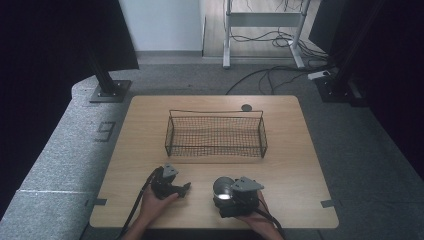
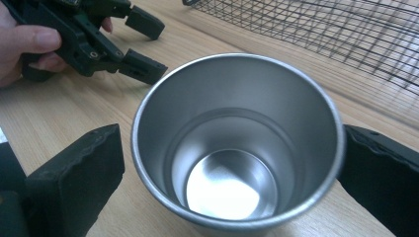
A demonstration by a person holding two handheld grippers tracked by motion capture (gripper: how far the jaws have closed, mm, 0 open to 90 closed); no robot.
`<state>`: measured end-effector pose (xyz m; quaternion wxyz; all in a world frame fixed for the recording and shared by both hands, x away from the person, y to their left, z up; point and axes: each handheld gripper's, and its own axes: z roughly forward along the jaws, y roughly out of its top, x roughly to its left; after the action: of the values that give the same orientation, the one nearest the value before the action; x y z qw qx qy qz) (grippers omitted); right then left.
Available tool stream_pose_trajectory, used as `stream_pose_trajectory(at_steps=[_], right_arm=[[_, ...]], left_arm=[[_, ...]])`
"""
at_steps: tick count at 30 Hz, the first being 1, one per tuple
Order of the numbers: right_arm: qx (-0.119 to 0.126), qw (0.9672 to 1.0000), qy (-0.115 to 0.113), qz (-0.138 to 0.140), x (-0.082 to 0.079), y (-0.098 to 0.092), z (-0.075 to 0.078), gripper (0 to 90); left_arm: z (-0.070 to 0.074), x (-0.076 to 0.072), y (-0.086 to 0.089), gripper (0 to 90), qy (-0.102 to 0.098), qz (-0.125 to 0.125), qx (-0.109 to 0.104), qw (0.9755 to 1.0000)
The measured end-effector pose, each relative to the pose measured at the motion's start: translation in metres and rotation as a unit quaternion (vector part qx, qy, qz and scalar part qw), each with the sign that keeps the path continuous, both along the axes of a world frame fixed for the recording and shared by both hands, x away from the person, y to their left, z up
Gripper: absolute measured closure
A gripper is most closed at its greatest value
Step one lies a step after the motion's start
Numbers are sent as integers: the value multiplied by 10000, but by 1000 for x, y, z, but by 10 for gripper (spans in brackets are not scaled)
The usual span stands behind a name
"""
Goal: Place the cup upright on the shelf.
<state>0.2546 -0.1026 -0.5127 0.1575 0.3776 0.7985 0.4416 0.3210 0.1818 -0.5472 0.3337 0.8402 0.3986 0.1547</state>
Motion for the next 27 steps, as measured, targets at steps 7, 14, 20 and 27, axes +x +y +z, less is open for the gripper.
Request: stream_pose_trajectory(at_steps=[7, 14, 20, 27], right_arm=[[-209, 9996, -198, -6, 0, 6, -6, 145], [-303, 9990, -261, 180, 1, 4, -6, 185], [-148, 9989, -391, 202, -2, 1, 0, 185], [61, 9988, -437, 190, -1, -8, 14, 185]], left_arm=[[0, 0, 0, 140, 1, 0, 0, 10000], [0, 0, 0, 140, 2, -3, -4, 10000], [0, 0, 0, 140, 0, -1, 0, 10000], [0, 0, 0, 140, -1, 0, 0, 10000]])
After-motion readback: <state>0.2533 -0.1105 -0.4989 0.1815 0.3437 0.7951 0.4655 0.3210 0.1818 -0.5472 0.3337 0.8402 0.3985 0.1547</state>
